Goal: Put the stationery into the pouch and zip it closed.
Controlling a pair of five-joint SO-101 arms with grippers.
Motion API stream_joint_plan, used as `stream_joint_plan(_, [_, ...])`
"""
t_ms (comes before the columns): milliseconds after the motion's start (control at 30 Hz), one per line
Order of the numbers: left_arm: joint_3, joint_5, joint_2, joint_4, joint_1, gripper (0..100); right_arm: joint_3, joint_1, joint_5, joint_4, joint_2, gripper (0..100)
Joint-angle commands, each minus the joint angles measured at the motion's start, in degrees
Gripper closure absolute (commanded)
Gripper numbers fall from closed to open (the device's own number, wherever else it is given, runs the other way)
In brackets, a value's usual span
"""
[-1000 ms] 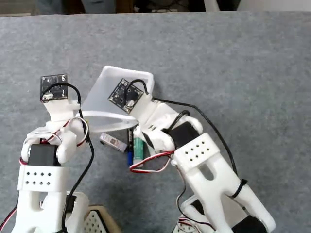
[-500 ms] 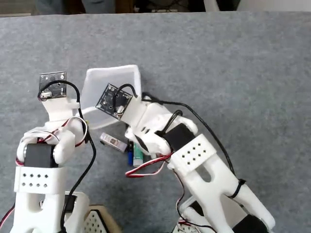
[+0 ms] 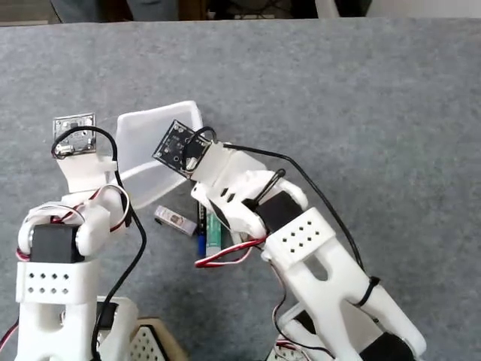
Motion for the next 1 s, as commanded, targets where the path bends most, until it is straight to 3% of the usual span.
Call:
stream_joint_plan(0, [-2.8,-0.1,0.3,0.1,1.0,97,-2.5,-1.3,3.0,4.6,-0.5,98.6])
stream_joint_plan(167, [-2.3,0.0,-0.3,-1.5,0.9,97,-5.5,-1.3,6.0,10.9,-0.5,98.6])
stream_joint_plan(400, [-2.2,-0.4,-0.2,-1.6,0.9,97,-6.4,-1.4,5.8,11.3,-0.5,98.6])
stream_joint_plan(467, [-2.2,-0.4,-0.2,-1.7,0.9,92,-6.4,-1.4,5.8,11.3,-0.5,98.6])
stream_joint_plan(667, [-0.2,-0.4,-0.4,-3.3,0.9,66,-6.4,-1.4,5.8,11.4,-0.5,98.6])
stream_joint_plan(967, [5.4,-0.5,-0.4,-11.0,0.9,72,-7.7,-1.4,5.8,12.0,-0.5,98.6])
